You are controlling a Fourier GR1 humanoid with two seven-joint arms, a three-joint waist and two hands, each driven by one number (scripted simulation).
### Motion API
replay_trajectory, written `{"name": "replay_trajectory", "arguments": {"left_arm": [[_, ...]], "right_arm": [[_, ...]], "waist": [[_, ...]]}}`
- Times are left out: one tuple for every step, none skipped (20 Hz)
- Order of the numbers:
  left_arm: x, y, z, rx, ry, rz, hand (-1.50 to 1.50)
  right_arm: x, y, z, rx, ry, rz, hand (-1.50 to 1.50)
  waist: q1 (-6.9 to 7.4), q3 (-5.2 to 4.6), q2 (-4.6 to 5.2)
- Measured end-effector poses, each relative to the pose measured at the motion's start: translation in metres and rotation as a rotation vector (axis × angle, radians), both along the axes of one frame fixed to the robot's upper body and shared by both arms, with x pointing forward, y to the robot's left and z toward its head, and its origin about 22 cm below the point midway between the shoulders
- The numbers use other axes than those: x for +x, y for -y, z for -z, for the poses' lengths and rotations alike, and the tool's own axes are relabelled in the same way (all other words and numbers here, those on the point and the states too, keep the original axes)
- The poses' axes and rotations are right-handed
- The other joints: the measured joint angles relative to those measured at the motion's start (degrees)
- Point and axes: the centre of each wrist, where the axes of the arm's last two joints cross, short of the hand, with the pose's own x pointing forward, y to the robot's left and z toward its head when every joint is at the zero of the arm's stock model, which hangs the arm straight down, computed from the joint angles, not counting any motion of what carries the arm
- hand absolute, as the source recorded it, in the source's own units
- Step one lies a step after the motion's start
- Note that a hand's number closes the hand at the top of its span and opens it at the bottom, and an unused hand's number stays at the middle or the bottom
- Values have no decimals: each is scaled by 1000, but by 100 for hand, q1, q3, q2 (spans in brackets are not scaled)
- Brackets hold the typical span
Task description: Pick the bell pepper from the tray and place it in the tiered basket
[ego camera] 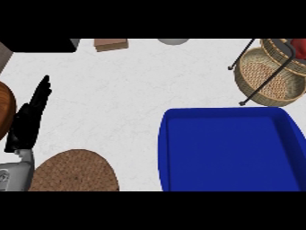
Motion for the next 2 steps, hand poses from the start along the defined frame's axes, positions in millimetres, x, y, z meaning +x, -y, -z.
{"name": "replay_trajectory", "arguments": {"left_arm": [[-1,-1,0,-2,1,-3,0],[0,0,-2,2,4,-2,0]], "right_arm": [[-10,10,2,12,10,-4,-150],[-19,18,4,28,19,-7,-150]], "waist": [[1,1,2],[6,3,3]]}}
